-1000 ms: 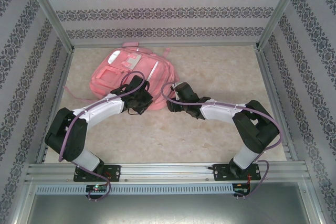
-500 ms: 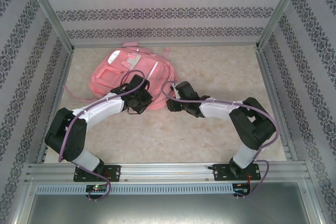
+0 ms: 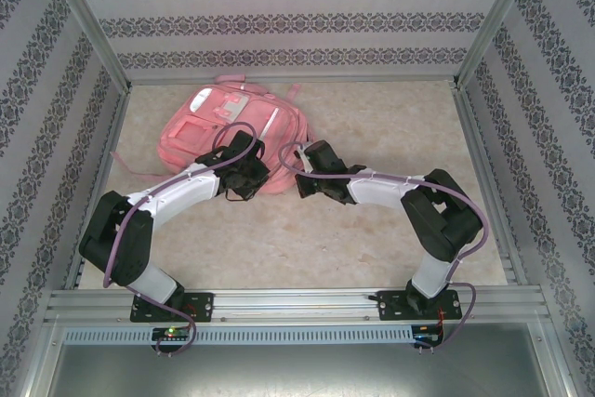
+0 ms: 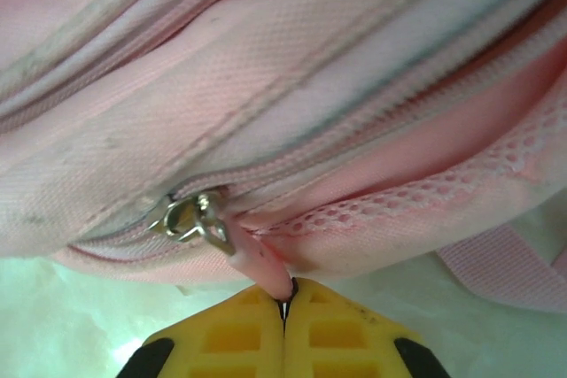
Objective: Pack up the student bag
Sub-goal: Zip the student bag at the top-center of the table.
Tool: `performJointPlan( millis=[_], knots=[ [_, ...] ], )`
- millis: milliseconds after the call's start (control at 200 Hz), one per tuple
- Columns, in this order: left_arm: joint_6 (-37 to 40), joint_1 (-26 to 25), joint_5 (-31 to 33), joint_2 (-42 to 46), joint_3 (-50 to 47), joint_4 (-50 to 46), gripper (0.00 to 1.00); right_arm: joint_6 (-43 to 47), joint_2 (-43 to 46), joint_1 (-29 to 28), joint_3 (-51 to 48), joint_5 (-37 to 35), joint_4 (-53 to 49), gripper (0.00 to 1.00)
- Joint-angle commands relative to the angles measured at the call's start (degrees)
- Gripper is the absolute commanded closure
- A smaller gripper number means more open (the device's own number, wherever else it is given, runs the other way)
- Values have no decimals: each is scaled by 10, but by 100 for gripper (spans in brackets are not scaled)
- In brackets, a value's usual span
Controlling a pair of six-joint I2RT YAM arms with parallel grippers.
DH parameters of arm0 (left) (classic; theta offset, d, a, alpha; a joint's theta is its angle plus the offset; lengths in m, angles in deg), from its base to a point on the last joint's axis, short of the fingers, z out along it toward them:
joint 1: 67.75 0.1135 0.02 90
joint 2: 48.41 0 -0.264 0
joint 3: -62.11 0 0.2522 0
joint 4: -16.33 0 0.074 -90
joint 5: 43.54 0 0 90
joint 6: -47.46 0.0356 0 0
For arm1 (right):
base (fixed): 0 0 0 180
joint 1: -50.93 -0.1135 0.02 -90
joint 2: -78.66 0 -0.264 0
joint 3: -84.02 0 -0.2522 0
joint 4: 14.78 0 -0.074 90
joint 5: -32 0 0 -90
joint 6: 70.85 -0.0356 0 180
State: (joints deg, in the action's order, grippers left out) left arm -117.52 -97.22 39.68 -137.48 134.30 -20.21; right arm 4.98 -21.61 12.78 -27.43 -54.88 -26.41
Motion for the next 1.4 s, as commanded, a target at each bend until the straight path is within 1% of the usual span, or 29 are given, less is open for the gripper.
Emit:
performJointPlan(
  millis=[0, 205, 315, 410, 420, 450, 470, 550, 659, 754, 909, 1299, 1339, 1394],
  knots=[
    [23, 14, 40, 25, 14, -34, 100, -1, 27, 4, -2, -43, 3, 100],
    [36, 48, 53, 76, -25, -58, 100, -19, 60, 41, -42, -56, -5, 100],
    [41, 72, 51, 106, -52, -62, 100, -11, 74, 42, -46, -49, -11, 100],
    [53, 81, 42, 120, -65, -53, 100, -2, 82, 30, -44, -32, -7, 100],
    [54, 81, 42, 120, -65, -53, 100, -1, 83, 27, -43, -32, -7, 97],
    [57, 81, 41, 120, -63, -53, 100, 4, 84, 19, -41, -29, -5, 85],
    [58, 82, 40, 119, -62, -55, 100, 6, 84, 13, -38, -26, -3, 80],
    [59, 82, 36, 112, -55, -55, 100, 7, 77, -9, -30, -6, 9, 73],
    [54, 82, 31, 103, -48, -49, 100, 4, 53, -38, -9, 20, 16, 69],
    [57, 81, 26, 99, -41, -49, 100, 3, 38, -60, 0, 26, 26, 68],
    [60, 81, 24, 95, -35, -57, 100, -1, 10, -79, 19, 28, 35, 67],
    [55, 81, 17, 96, -34, -58, 100, 10, -66, -89, 78, 16, 34, 64],
    [55, 82, 16, 96, -34, -58, 100, 10, -72, -89, 83, 15, 33, 65],
    [55, 82, 17, 99, -33, -58, 100, 11, -76, -89, 88, 21, 33, 74]
  ],
)
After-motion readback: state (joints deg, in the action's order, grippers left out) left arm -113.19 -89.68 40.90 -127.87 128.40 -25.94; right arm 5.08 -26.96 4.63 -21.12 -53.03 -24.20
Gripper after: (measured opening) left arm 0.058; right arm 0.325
